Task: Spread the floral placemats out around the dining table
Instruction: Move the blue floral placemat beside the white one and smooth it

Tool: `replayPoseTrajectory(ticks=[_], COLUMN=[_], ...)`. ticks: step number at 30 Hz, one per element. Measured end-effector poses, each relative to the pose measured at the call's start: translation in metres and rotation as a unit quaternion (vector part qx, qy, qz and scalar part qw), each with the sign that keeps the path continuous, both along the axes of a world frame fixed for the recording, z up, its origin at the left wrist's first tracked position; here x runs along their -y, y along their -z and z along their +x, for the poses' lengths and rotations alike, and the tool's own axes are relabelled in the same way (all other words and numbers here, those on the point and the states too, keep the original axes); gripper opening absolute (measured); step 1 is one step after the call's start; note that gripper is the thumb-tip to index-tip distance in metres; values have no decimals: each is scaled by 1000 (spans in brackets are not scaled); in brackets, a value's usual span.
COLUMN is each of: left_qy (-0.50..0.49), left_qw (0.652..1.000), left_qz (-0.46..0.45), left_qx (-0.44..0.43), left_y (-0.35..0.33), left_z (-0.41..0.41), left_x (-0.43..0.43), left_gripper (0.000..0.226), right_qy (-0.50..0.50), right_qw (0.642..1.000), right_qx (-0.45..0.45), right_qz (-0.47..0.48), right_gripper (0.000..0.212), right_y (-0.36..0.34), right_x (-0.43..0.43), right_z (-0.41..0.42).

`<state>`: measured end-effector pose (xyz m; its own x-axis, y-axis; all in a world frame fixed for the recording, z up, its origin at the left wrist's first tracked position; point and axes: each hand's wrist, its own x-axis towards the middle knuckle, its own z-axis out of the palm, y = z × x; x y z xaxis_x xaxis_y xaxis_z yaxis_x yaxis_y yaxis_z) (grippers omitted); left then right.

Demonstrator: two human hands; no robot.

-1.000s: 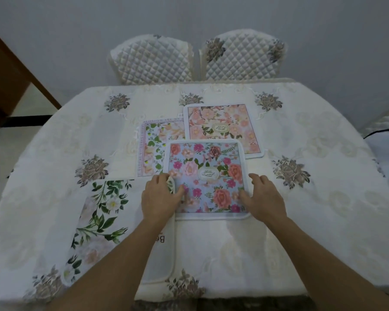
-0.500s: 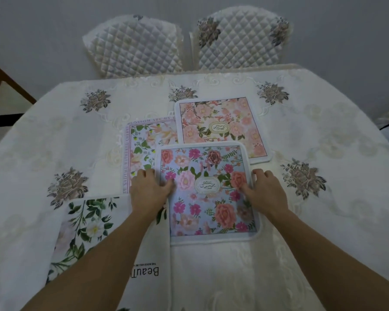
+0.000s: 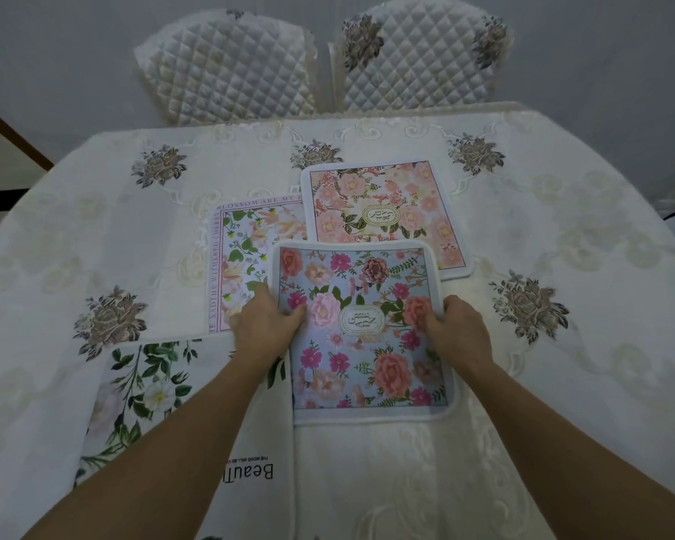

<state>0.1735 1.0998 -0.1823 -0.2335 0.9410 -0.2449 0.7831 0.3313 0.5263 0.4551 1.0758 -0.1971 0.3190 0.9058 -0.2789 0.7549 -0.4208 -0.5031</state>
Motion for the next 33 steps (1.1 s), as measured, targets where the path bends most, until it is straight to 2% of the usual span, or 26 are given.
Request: replayPoseTrajectory(ticks=[6,12,15,24,28,33], left_qy=[64,76,68,62,58,23], left_qw=[997,973,963,942,942,942], left_qz=[34,75,83,67,66,77], left_qx=[37,203,246,323,323,327], left_y=[-16,-39,-45,-52,-57,-70], left_z=[26,53,65,109,134,160], left_x=[-13,-23,-16,30,58,90], left_gripper=[32,28,29,32,29,33], right_qy=[45,72,87,100,99,89], right_qw=[995,986,983,983,983,977], right_qx=[-83,-115,-119,-100,-103,-154], right_qz=[36,95,109,118,114,116], right_gripper=[21,22,19,27,32,33], right_y=[-12,-35,-50,-86,-88,-90], right_x=[-2,2,11,68,94,112], right_z=[7,28,44,95,124,153])
